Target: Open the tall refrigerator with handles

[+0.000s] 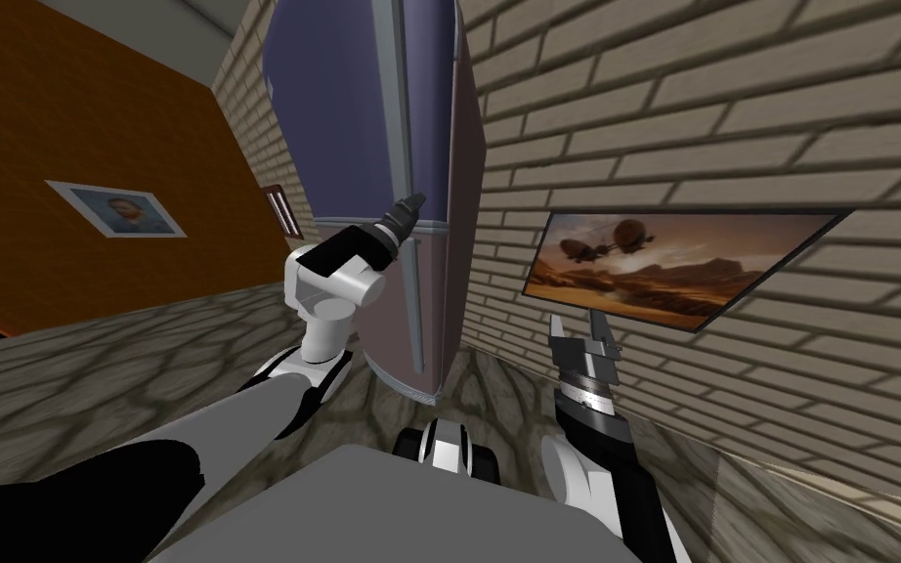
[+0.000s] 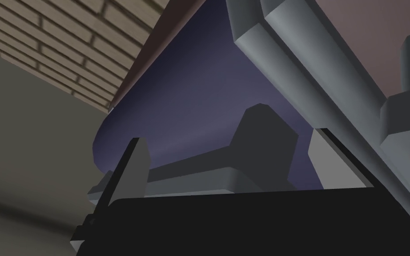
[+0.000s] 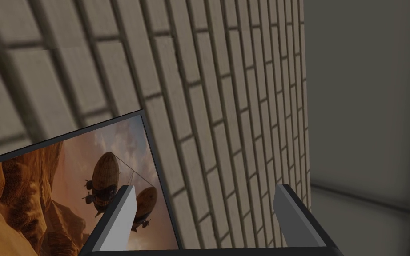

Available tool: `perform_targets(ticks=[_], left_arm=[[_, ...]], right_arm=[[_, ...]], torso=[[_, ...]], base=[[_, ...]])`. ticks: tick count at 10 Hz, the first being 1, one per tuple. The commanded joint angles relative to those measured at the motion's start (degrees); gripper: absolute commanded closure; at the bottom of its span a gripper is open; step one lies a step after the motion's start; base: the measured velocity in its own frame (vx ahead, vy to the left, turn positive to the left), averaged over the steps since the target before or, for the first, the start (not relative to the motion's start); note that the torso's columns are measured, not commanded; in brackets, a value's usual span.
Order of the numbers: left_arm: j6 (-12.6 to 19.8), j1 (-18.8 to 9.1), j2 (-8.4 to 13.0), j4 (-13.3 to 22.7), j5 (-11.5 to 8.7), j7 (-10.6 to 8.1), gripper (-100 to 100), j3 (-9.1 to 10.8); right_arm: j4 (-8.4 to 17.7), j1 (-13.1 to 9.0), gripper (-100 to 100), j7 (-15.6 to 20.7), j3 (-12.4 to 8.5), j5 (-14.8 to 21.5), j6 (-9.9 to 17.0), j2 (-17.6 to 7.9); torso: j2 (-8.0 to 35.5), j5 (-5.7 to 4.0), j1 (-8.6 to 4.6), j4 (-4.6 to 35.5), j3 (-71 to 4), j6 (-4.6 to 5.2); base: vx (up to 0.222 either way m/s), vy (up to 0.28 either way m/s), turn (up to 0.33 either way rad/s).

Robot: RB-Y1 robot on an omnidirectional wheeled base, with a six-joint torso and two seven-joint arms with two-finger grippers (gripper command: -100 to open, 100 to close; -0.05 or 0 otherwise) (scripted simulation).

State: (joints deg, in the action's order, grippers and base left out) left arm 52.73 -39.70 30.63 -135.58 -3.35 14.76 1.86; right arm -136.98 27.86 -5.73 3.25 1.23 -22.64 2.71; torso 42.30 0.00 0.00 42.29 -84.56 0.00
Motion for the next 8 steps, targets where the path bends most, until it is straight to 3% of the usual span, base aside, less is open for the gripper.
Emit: perform_targets(ticks=[1, 8], left_arm=[[3.21, -2.13, 1.69, 0.40, -1.79, 0.67, -100, -0.23], [14.31, -10.54, 8.52, 2.50, -9.14, 3.07, -100, -0.95]], right_arm=[[0.00, 0.00, 0, 0.00, 0.00, 0.00, 0.00, 0.00], [0.00, 0.00, 0, 0.00, 0.00, 0.00, 0.00, 0.00]], torso=[[0.03, 0.00, 0.01, 0.01, 0.02, 0.00], [-0.03, 0.00, 0.00, -0.01, -0.02, 0.00]], base=[[-0.012, 0.007, -0.011], [-0.014, 0.009, -0.039]])
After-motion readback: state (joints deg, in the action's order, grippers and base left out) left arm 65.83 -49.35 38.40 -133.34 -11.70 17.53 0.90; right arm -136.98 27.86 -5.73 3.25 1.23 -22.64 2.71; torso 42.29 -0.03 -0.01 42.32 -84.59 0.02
